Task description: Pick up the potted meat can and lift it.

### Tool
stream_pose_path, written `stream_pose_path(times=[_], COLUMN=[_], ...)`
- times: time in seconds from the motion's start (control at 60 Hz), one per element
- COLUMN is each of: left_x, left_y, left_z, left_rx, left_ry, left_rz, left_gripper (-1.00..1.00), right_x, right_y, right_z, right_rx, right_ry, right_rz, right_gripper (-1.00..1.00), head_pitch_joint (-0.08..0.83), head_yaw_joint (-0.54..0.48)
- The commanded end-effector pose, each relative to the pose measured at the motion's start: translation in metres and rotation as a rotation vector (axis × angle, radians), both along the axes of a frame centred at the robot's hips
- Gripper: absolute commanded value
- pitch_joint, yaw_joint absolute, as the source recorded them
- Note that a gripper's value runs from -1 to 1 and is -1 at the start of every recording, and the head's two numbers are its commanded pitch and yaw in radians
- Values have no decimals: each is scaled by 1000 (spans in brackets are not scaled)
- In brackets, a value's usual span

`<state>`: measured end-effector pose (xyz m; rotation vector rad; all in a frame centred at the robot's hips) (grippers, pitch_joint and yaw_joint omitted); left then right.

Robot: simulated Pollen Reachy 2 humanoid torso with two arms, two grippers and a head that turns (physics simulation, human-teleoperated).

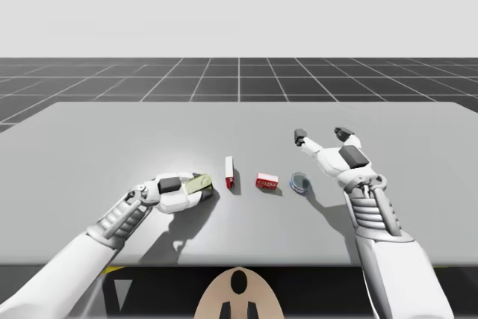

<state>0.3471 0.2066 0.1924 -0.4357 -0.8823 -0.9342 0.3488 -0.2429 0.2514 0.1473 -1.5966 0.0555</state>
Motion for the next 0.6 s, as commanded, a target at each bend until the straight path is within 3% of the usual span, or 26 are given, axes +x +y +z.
stream_pose_path(times=[0.017, 0.117, 0.4, 0.6], left_x=[-3, -3, -7, -9], left_y=[6, 7, 8, 7], left_z=[-16, -18, -20, -13], left_rx=[50, 55, 75, 90], left_ry=[49, 49, 39, 10], left_rz=[-3, -5, -6, -6], left_gripper=[1000, 1000, 1000, 1000], right_x=[0, -1, -1, -2], right_y=[-1, -1, -1, -3], right_z=[1, 1, 1, 2], right_rx=[2, 2, -1, 0], right_ry=[-3, -3, -4, 0], right_rz=[-1, -1, -7, -13], right_gripper=[-1000, -1000, -1000, -1000], head_pitch_joint=[685, 650, 404, 333], head_yaw_joint=[184, 191, 226, 250])
